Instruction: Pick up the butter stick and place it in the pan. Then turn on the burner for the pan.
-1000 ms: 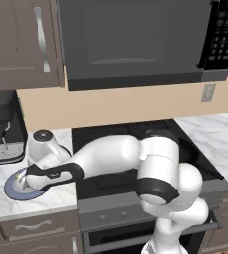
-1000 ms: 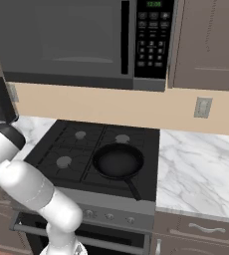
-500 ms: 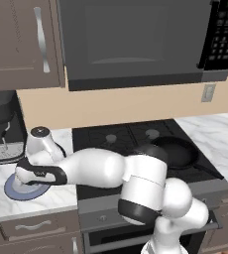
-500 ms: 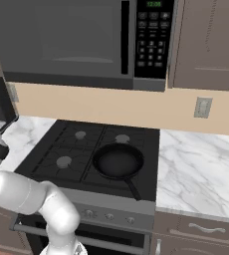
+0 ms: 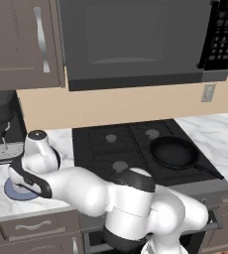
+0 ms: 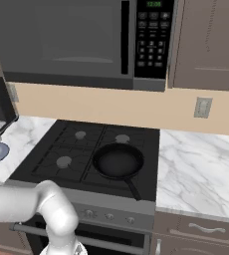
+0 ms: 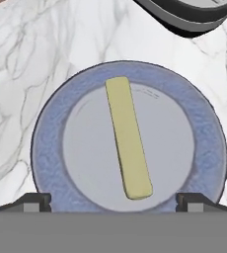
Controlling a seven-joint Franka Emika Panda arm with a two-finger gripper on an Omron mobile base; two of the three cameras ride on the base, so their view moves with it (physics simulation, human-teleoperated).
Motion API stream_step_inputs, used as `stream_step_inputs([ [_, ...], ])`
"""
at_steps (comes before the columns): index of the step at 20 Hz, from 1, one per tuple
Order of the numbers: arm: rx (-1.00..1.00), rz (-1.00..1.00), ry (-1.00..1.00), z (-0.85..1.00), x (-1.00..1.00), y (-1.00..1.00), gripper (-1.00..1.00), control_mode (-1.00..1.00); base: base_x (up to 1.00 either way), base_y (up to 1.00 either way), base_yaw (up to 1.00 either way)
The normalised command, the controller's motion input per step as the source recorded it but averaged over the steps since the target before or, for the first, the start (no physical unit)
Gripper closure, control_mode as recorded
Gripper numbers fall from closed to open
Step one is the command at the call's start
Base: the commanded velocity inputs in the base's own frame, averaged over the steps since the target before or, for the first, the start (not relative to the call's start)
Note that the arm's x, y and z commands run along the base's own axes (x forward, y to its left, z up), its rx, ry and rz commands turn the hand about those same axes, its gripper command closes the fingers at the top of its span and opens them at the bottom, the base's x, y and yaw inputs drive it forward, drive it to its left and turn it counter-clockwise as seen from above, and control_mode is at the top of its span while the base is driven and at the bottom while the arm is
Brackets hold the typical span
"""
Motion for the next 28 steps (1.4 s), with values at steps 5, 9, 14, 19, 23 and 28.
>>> stream_step_inputs([
  [5, 0.00, 0.00, 0.00, -0.12, 0.11, 0.02, -1.00, -1.00, 0.00, 0.00, 0.00],
  [9, 0.00, 0.00, 0.00, -0.11, 0.12, 0.00, -1.00, -1.00, 0.00, 0.00, 0.00],
  [14, 0.00, 0.00, 0.02, -0.07, 0.08, 0.01, -1.00, -1.00, 0.00, 0.00, 0.00],
  [19, 0.00, 0.00, 0.03, -0.08, 0.11, 0.04, -1.00, -1.00, 0.00, 0.00, 0.00],
  [23, 0.00, 0.00, 0.03, -0.10, 0.12, 0.08, -1.00, -1.00, 0.00, 0.00, 0.00],
  [28, 0.00, 0.00, 0.04, -0.12, 0.10, 0.13, -1.00, -1.00, 0.00, 0.00, 0.00],
])
